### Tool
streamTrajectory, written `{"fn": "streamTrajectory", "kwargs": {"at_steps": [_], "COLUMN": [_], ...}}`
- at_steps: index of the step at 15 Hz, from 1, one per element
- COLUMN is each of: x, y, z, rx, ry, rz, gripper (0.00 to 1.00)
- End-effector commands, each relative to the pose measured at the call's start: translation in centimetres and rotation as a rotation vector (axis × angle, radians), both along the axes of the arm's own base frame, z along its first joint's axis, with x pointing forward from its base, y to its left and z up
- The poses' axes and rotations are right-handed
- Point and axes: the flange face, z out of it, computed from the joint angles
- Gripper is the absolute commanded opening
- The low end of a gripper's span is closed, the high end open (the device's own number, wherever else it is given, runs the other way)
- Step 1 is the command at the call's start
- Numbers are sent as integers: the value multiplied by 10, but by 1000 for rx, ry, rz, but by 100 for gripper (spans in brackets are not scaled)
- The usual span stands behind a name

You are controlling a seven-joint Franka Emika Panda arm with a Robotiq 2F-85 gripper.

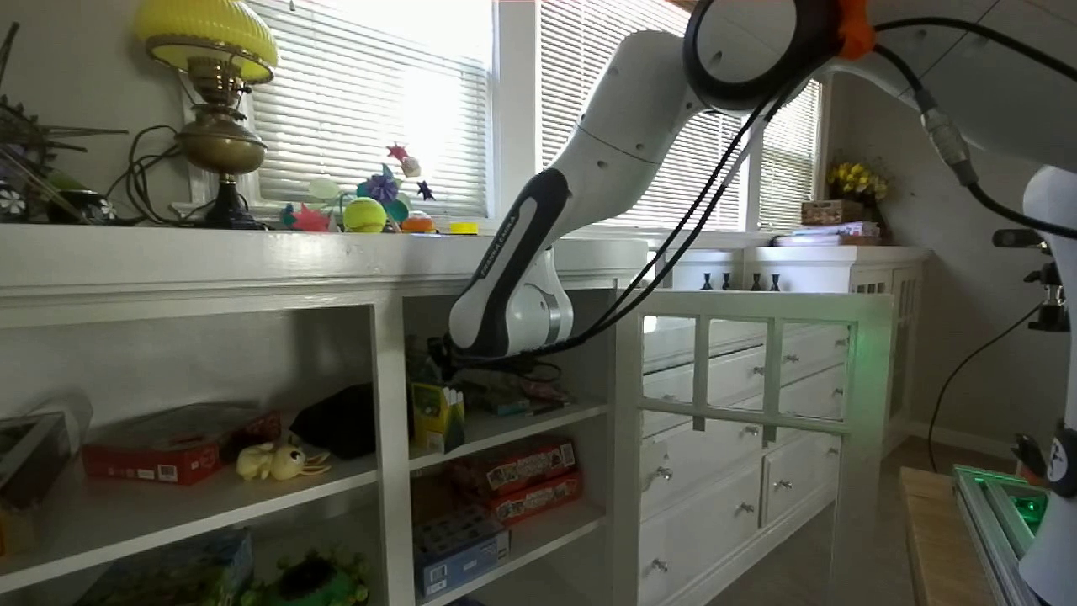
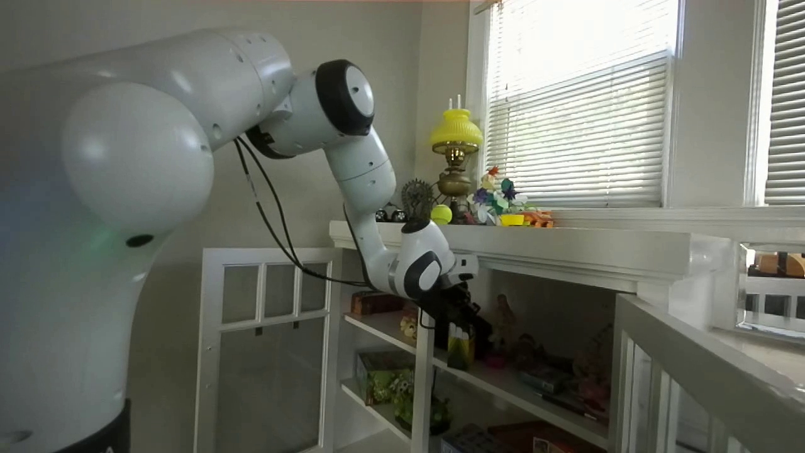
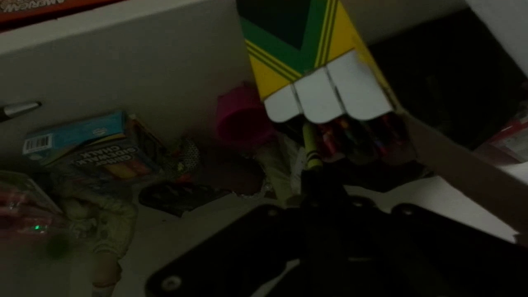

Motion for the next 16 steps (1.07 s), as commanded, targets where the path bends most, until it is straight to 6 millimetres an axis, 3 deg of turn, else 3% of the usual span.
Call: {"fn": "streamTrajectory", "kwargs": {"at_steps": [1,7,16], "x": [-5,-26,-110], "y": [12,40,89], "z": [8,15,30], "rx": [-49,-128,-273], "ry": [-57,-109,-242], "rz": [-37,-77,-223], "gripper": [1,1,1]}}
